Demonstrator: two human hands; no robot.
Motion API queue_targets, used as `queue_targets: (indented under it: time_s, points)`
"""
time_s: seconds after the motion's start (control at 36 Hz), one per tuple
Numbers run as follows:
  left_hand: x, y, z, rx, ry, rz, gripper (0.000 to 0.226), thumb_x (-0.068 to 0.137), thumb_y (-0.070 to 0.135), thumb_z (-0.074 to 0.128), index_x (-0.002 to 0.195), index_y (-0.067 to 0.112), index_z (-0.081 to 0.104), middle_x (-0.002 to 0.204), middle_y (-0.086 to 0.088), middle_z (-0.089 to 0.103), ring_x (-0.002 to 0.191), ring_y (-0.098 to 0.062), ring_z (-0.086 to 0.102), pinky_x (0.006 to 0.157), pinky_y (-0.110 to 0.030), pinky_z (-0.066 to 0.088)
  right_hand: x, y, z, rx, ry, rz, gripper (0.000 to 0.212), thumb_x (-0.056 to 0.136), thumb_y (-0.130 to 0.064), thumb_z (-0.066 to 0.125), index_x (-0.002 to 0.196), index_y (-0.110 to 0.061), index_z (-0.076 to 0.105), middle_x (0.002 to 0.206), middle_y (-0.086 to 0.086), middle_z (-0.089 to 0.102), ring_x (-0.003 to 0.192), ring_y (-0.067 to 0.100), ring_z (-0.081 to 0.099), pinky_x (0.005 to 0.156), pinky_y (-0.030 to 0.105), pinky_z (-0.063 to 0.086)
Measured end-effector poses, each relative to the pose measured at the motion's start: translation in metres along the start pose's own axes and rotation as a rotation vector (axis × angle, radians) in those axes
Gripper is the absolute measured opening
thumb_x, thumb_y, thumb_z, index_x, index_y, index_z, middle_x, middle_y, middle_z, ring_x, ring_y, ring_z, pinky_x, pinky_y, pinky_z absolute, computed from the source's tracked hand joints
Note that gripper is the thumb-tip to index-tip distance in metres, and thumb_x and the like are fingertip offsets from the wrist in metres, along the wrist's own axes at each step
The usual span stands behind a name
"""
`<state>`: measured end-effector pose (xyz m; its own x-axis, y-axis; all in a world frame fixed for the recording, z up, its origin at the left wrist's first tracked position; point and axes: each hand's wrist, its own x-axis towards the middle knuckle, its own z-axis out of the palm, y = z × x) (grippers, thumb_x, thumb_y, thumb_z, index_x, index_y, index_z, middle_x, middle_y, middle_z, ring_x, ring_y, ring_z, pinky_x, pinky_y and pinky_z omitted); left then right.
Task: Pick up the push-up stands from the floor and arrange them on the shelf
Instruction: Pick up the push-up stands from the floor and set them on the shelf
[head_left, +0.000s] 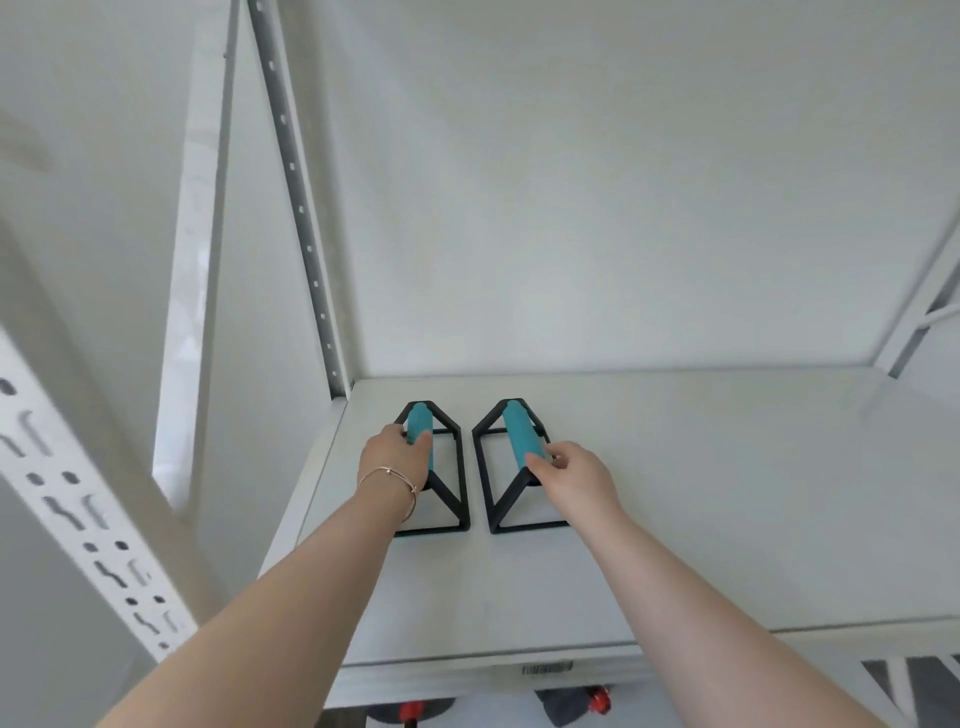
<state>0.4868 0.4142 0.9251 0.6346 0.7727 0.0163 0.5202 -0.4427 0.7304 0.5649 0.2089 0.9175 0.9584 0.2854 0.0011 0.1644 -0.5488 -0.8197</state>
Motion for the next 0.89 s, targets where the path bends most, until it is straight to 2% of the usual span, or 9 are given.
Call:
queue_targets:
  time_s: [0.06,0.11,0.19,0.36,0.58,0.75,0.89]
  points:
    - [-0.018,0.005,0.002,0.131,0.056,0.095,0.039,0.092,0.039,0.047,0.118,0.01,0.054,0.109,-0.013,0.056,0.096,-0.032,0.055,0.078,-0.039,0.048,-0.009,0.006,-0.007,-0.043,0.049,-0.035,0.046,0.085,-0.044,0.063,0.122,-0.016,0.058,0.1,-0.002,0.064,0.095,0.021,0.06,0.079,0.034,0.048]
    - [-0.04,0.011,0.008,0.256,0.092,0.195,0.048,0.093,0.039,0.044,0.134,0.012,0.044,0.128,-0.011,0.049,0.113,-0.031,0.047,0.089,-0.041,0.043,-0.021,0.015,-0.017,-0.113,0.102,-0.094,0.055,0.086,-0.044,0.063,0.132,-0.014,0.051,0.115,0.005,0.062,0.111,0.025,0.055,0.092,0.041,0.047]
    - [-0.078,0.02,0.019,0.374,0.127,0.342,0.058,0.095,0.041,0.043,0.144,0.012,0.033,0.146,-0.009,0.038,0.13,-0.03,0.035,0.104,-0.041,0.034,-0.044,0.031,-0.034,-0.281,0.175,-0.187,0.06,0.09,-0.044,0.059,0.139,-0.013,0.044,0.13,0.008,0.056,0.12,0.028,0.048,0.096,0.041,0.042]
    - [-0.164,0.032,0.048,0.542,0.156,0.512,0.063,0.093,0.043,0.046,0.145,0.014,0.028,0.152,-0.01,0.032,0.14,-0.03,0.025,0.114,-0.043,0.023,-0.096,0.075,-0.079,-0.557,0.279,-0.394,0.061,0.088,-0.039,0.06,0.14,-0.012,0.044,0.133,0.007,0.054,0.122,0.028,0.046,0.1,0.04,0.038]
    - [-0.279,0.029,0.099,0.707,0.103,0.597,0.065,0.094,0.041,0.045,0.148,0.013,0.022,0.157,-0.012,0.023,0.145,-0.029,0.014,0.117,-0.045,0.014,-0.164,0.161,-0.13,-0.639,0.342,-0.541,0.061,0.077,-0.031,0.073,0.129,-0.006,0.055,0.117,0.011,0.063,0.111,0.032,0.056,0.093,0.044,0.044]
    - [-0.351,0.011,0.14,0.75,0.012,0.6,0.064,0.094,0.041,0.043,0.148,0.013,0.022,0.157,-0.011,0.023,0.146,-0.029,0.013,0.118,-0.046,0.013,-0.212,0.235,-0.157,-0.609,0.33,-0.485,0.06,0.074,-0.031,0.077,0.125,-0.004,0.059,0.116,0.013,0.065,0.109,0.033,0.059,0.091,0.045,0.046]
    - [-0.4,-0.017,0.183,0.782,-0.139,0.531,0.066,0.094,0.044,0.042,0.149,0.014,0.021,0.157,-0.009,0.023,0.145,-0.028,0.016,0.116,-0.043,0.016,-0.253,0.301,-0.17,-0.617,0.213,-0.307,0.059,0.079,-0.032,0.073,0.129,-0.005,0.056,0.119,0.014,0.063,0.111,0.034,0.056,0.091,0.046,0.044]
